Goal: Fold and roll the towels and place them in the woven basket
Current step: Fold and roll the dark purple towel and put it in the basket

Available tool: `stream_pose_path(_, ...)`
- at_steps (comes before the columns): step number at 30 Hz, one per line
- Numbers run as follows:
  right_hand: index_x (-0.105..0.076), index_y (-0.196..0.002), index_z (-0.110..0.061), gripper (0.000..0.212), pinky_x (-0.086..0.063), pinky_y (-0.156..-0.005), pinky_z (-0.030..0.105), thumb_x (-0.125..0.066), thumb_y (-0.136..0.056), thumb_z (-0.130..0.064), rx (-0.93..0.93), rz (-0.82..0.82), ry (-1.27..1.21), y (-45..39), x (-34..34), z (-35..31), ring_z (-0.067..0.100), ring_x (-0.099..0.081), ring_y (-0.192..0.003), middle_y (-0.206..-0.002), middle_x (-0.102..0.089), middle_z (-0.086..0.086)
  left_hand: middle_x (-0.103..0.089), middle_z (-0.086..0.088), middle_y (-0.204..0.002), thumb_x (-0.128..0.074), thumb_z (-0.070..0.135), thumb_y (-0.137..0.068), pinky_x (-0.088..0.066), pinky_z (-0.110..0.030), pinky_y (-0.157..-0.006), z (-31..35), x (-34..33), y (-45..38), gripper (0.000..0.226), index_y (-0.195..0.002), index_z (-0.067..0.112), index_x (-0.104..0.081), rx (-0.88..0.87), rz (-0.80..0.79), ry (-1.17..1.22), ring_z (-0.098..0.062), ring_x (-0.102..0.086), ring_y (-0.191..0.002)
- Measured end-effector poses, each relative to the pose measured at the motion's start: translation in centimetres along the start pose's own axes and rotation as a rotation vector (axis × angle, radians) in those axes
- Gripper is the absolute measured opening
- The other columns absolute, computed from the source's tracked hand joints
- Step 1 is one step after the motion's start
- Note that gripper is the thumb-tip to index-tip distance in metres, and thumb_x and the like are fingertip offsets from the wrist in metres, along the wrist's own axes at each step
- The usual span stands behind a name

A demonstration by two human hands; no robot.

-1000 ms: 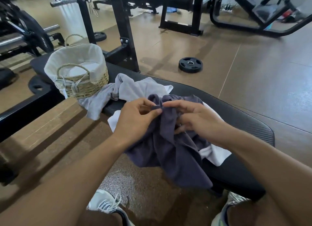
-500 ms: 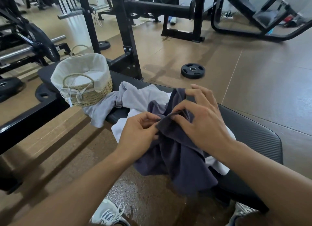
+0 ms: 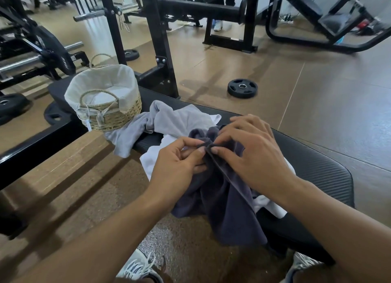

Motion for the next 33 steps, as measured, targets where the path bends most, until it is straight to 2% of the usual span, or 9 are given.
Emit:
stream_pose_path(4, -0.072, -0.089, -0.033, 0.008, -0.03, -0.111, 0.022, -0.073, -0.086, -0.04, -0.062, -0.013, -0.106, -0.1, -0.3, 0.2, 0.005, -0.059, -0.086, -0.074, -0.067, -0.014, -0.077, -0.006, -0.08, -0.056, 0.0, -0.098, -0.059, -0.02, -0.069, 0.0, -0.3, 0.1, 0.015, -0.093, 0.01, -0.065, 0.005, -0.025, 0.005, -0.012, -0.074, -0.081)
stream_pose_path(6, -0.072, -0.086, -0.033, 0.006, -0.04, -0.094, 0.02, -0.076, -0.086, -0.037, -0.129, -0.036, -0.162, -0.1, -0.2, 0.2, 0.005, -0.058, -0.078, -0.065, -0.062, -0.012, -0.077, -0.007, -0.081, -0.056, 0.001, -0.098, -0.059, -0.021, -0.071, 0.0, -0.4, 0.2, 0.013, -0.093, 0.01, -0.065, 0.001, -0.032, 0.001, -0.014, -0.075, -0.084)
stream_pose_path(8, -0.073, -0.083, -0.032, 0.006, -0.04, -0.073, 0.012, -0.079, -0.085, -0.032, -0.195, -0.055, -0.24, 0.0, 0.0, 0.2, 0.005, -0.058, -0.071, -0.061, -0.059, -0.011, -0.077, -0.008, -0.083, -0.056, 0.001, -0.098, -0.059, -0.022, -0.073, 0.0, -0.6, 0.4, 0.012, -0.094, 0.009, -0.064, 0.009, -0.044, 0.022, -0.015, -0.075, -0.085)
stream_pose_path(11, -0.073, -0.082, -0.032, 0.008, -0.039, -0.062, 0.012, -0.081, -0.084, -0.031, -0.271, -0.076, -0.326, 0.1, 0.0, 0.3, 0.003, -0.055, -0.063, -0.061, -0.061, -0.005, -0.076, -0.015, -0.089, -0.052, -0.001, -0.1, -0.061, -0.026, -0.078, 0.0, -0.9, 0.6, 0.012, -0.098, 0.005, -0.063, 0.038, -0.057, 0.077, -0.02, -0.076, -0.088)
stream_pose_path(18, -0.073, -0.081, -0.03, 0.008, -0.04, -0.059, 0.015, -0.08, -0.085, -0.031, -0.309, -0.106, -0.381, 0.3, 0.1, 0.6, 0.003, -0.052, -0.054, -0.058, -0.061, -0.005, -0.077, -0.015, -0.09, -0.06, -0.009, -0.092, -0.057, -0.041, -0.095, -0.1, -1.3, 1.0, 0.017, -0.1, 0.006, -0.063, 0.001, -0.08, 0.003, -0.029, -0.074, -0.096)
stream_pose_path(22, -0.073, -0.082, -0.029, 0.007, -0.044, -0.06, 0.023, -0.079, -0.086, -0.031, -0.323, -0.118, -0.393, 0.4, 0.2, 0.5, 0.006, -0.053, -0.054, -0.064, -0.066, 0.004, -0.079, -0.006, -0.085, -0.065, -0.004, -0.091, -0.061, -0.029, -0.084, -0.2, -1.5, 0.9, 0.012, -0.099, 0.005, -0.061, -0.054, -0.093, -0.019, -0.015, -0.075, -0.085)
stream_pose_path(26, -0.073, -0.081, -0.031, 0.007, -0.049, -0.062, 0.034, -0.078, -0.086, -0.03, -0.337, -0.132, -0.415, 0.6, 0.3, 0.2, 0.018, -0.059, -0.056, -0.066, -0.068, 0.007, -0.079, -0.008, -0.083, -0.066, -0.001, -0.09, -0.061, -0.023, -0.075, -0.2, -1.5, 0.8, 0.01, -0.1, -0.001, -0.061, -0.053, -0.08, 0.009, -0.014, -0.076, -0.081)
stream_pose_path(30, -0.074, -0.081, -0.03, 0.008, -0.045, -0.059, 0.023, -0.081, -0.084, -0.033, -0.332, -0.116, -0.411, 0.6, 0.2, 0.2, 0.004, -0.053, -0.053, -0.062, -0.066, -0.001, -0.078, -0.013, -0.087, -0.067, 0.004, -0.092, -0.062, -0.026, -0.076, -0.2, -1.2, 0.6, 0.004, -0.095, 0.002, -0.065, -0.03, -0.052, -0.002, -0.02, -0.077, -0.085)
stream_pose_path(33, -0.071, -0.079, -0.033, 0.012, -0.044, -0.066, 0.016, -0.08, -0.081, -0.04, -0.306, -0.117, -0.387, 0.5, 0.6, 0.2, 0.001, -0.061, -0.065, -0.07, -0.068, -0.015, -0.078, -0.01, -0.083, -0.064, 0.005, -0.094, -0.061, -0.023, -0.066, 0.2, -0.9, 0.3, 0.004, -0.091, 0.007, -0.066, -0.05, -0.036, -0.057, -0.015, -0.075, -0.077)
Point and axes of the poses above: each hand's wrist, its own y-axis away from the middle knuckle, its own x-axis out of the back of the hand, z = x × y, the point moved 3 cm from there along -y, towards the middle knuckle
